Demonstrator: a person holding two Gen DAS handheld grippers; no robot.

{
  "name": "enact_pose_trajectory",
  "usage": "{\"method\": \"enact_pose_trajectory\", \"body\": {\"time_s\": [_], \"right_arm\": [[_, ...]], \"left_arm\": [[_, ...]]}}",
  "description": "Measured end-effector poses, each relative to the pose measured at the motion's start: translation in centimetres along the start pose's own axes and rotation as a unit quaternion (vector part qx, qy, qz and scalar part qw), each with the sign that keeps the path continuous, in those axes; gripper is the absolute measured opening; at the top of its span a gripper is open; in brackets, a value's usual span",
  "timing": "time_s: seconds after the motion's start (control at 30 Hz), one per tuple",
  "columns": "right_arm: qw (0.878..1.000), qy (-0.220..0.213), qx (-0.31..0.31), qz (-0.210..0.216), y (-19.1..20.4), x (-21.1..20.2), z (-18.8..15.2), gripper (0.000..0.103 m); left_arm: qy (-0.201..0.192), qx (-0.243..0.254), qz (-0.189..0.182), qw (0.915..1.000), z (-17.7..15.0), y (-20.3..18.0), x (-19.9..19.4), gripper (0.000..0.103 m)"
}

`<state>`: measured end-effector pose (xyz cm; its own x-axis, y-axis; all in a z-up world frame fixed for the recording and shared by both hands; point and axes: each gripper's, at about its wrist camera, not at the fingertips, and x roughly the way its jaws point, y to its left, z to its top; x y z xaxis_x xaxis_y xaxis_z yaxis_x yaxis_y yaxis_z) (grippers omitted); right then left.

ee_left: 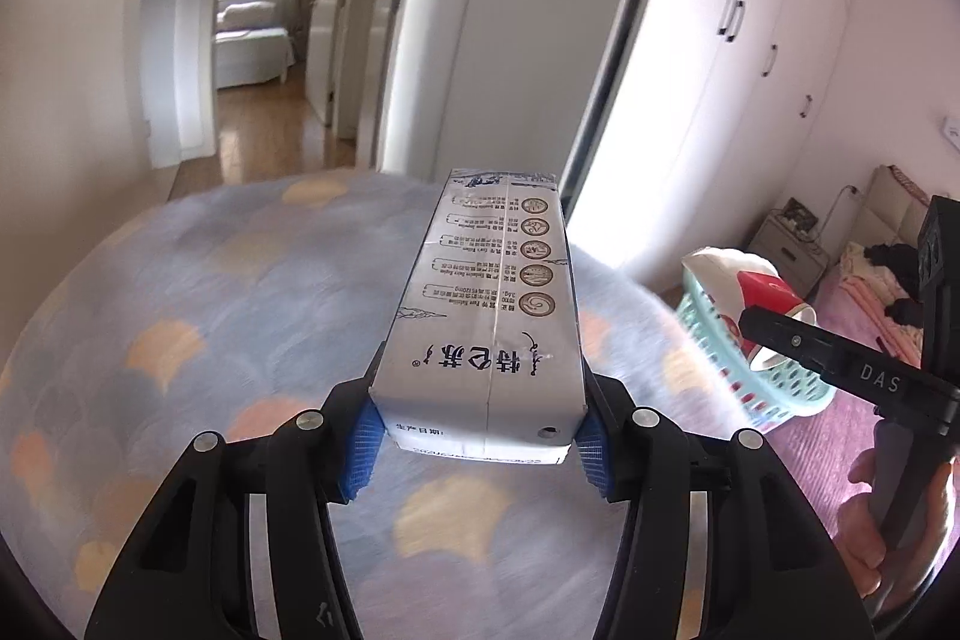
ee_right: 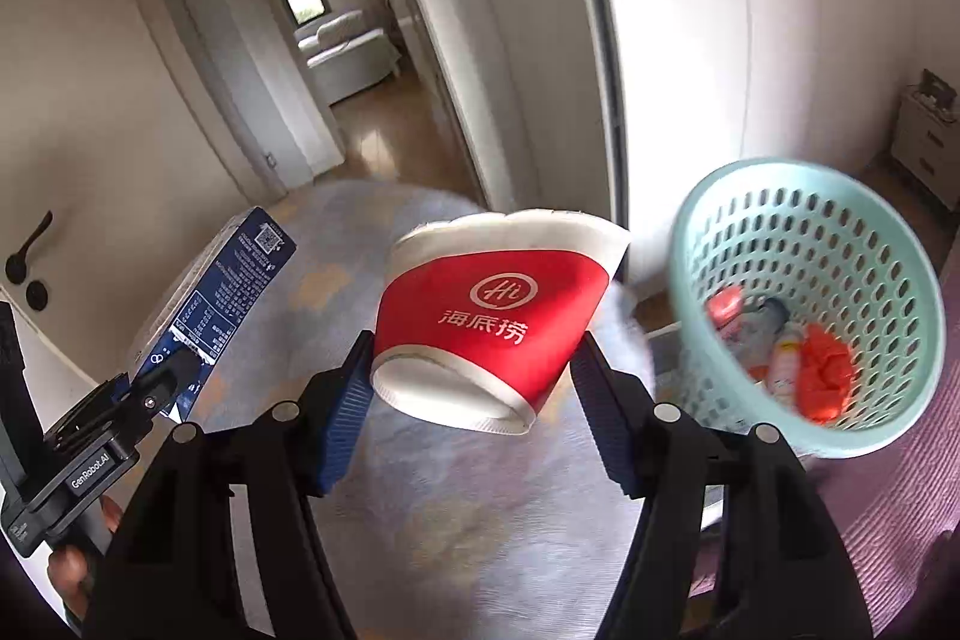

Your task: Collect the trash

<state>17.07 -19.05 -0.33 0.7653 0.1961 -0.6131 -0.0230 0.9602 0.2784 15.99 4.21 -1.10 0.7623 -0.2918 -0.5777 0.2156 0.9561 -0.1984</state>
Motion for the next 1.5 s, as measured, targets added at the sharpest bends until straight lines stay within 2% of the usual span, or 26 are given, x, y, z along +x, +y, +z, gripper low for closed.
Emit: {"method": "enact_pose_trajectory", "body": {"time_s": [0.2, 0.37, 0.47, 0.57, 0.67, 0.8, 0.93, 0.97, 1.0, 1.03, 1.13, 1.23, 1.37, 1.5], "right_arm": [[0.998, -0.043, 0.028, -0.036, -5.0, -2.9, 2.5, 0.062], [0.994, -0.05, 0.055, -0.078, -10.1, -2.9, 4.0, 0.062], [0.992, -0.04, 0.07, -0.093, -13.0, -1.9, 4.6, 0.062], [0.99, -0.026, 0.088, -0.111, -15.5, -0.5, 4.9, 0.062], [0.985, -0.005, 0.116, -0.126, -18.3, 1.0, 4.8, 0.062], [0.979, 0.027, 0.143, -0.143, -20.8, 2.7, 4.4, 0.062], [0.976, 0.046, 0.155, -0.146, -22.1, 3.5, 3.6, 0.063], [0.976, 0.046, 0.158, -0.146, -22.3, 3.4, 3.4, 0.064], [0.975, 0.044, 0.162, -0.145, -22.7, 3.2, 3.2, 0.067], [0.974, 0.042, 0.167, -0.146, -23.1, 3.1, 3.1, 0.07], [0.975, 0.035, 0.17, -0.14, -23.0, 2.1, 2.5, 0.071], [0.978, 0.026, 0.162, -0.13, -21.9, 0.8, 2.2, 0.071], [0.983, 0.007, 0.145, -0.111, -19.2, -1.5, 1.6, 0.071], [0.988, -0.019, 0.109, -0.106, -15.2, -4.0, 0.9, 0.071]], "left_arm": [[-0.019, 0.055, -0.042, 0.9975, 3.0, -7.2, 1.4, 0.051], [-0.019, 0.093, -0.089, 0.9916, 4.7, -13.7, 3.9, 0.051], [-0.006, 0.099, -0.12, 0.9878, 5.2, -16.6, 5.7, 0.051], [0.008, 0.11, -0.134, 0.9848, 5.7, -19.3, 8.0, 0.051], [0.038, 0.099, -0.16, 0.9814, 6.0, -21.3, 11.2, 0.051], [0.062, 0.09, -0.168, 0.9797, 5.8, -22.9, 14.6, 0.052], [0.067, 0.086, -0.158, 0.9815, 5.1, -23.1, 16.8, 0.055], [0.072, 0.09, -0.158, 0.9808, 4.9, -23.3, 17.3, 0.067], [0.074, 0.094, -0.154, 0.9808, 4.7, -23.3, 17.6, 0.075], [0.073, 0.097, -0.149, 0.9813, 4.6, -23.4, 17.7, 0.075], [0.082, 0.091, -0.153, 0.9806, 4.0, -22.2, 17.5, 0.075], [0.073, 0.083, -0.159, 0.9811, 3.6, -20.8, 16.1, 0.075], [0.044, 0.087, -0.129, 0.9868, 3.2, -18.5, 12.8, 0.076], [0.013, 0.083, -0.111, 0.9903, 2.6, -16.2, 8.3, 0.081]]}}
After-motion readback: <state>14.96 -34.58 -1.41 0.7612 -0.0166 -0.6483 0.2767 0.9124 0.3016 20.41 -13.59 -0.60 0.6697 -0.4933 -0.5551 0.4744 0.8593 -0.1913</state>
